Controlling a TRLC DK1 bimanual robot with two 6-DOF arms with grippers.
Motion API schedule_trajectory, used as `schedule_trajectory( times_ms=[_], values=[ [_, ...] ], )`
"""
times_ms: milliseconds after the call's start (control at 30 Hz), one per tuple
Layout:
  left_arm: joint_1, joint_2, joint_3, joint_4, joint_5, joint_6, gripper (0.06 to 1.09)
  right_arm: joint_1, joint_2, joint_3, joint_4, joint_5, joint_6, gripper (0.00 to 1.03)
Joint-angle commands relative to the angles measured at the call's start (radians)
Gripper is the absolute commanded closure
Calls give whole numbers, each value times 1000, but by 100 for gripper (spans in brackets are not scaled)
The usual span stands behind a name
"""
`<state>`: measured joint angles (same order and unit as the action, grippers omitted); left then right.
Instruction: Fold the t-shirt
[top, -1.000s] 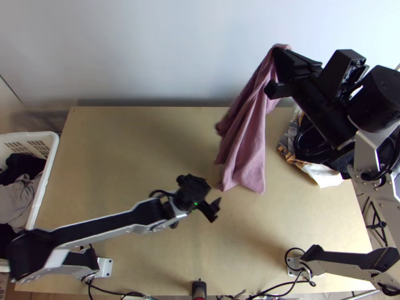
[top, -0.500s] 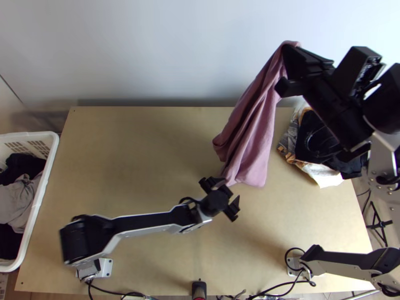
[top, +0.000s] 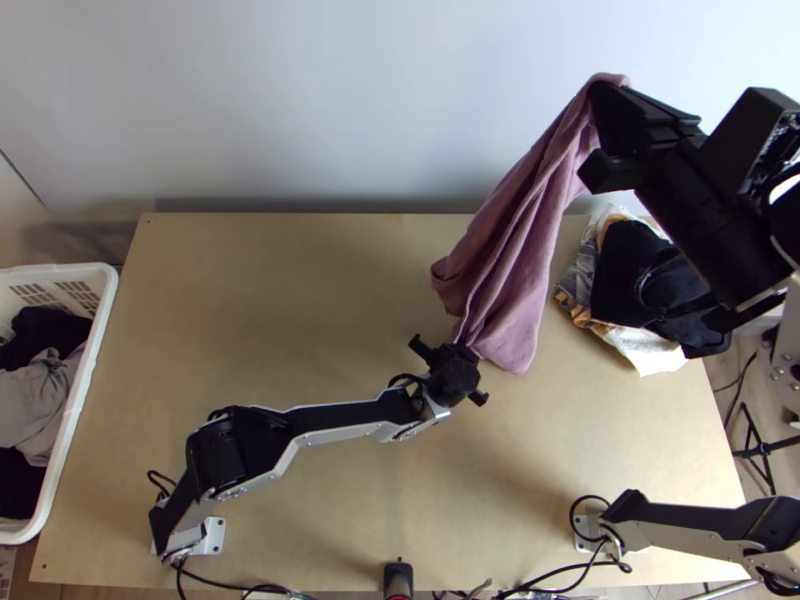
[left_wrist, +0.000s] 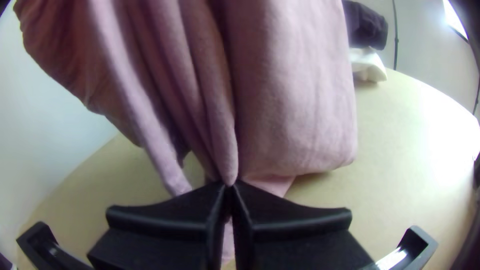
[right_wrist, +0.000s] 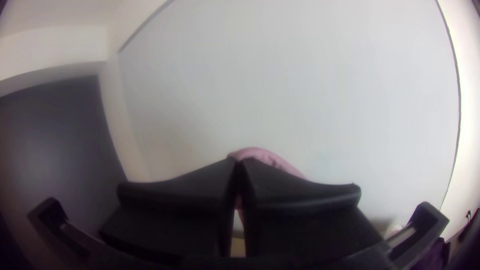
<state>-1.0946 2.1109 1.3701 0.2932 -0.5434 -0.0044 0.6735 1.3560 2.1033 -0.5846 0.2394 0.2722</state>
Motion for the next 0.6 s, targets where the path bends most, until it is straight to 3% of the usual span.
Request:
schedule_trajectory(
  times_ms=[0, 233, 333, 467, 567],
  values=[
    [59, -138, -37, -14, -13, 55, 105, -12, -9, 17, -14, 5, -1, 100],
    [157, -539, -45, -227, 11, 3, 105, -31, -12, 15, -12, 8, -1, 100],
    [254, -704, -3, -315, 99, -3, 105, -31, -12, 20, -11, 8, -1, 100],
    [461, -720, 142, -451, 192, 6, 105, -32, -6, 14, -3, 8, -1, 100],
    [703, -565, 276, -508, 220, 18, 105, -29, 9, 18, 16, 6, 1, 100]
  ],
)
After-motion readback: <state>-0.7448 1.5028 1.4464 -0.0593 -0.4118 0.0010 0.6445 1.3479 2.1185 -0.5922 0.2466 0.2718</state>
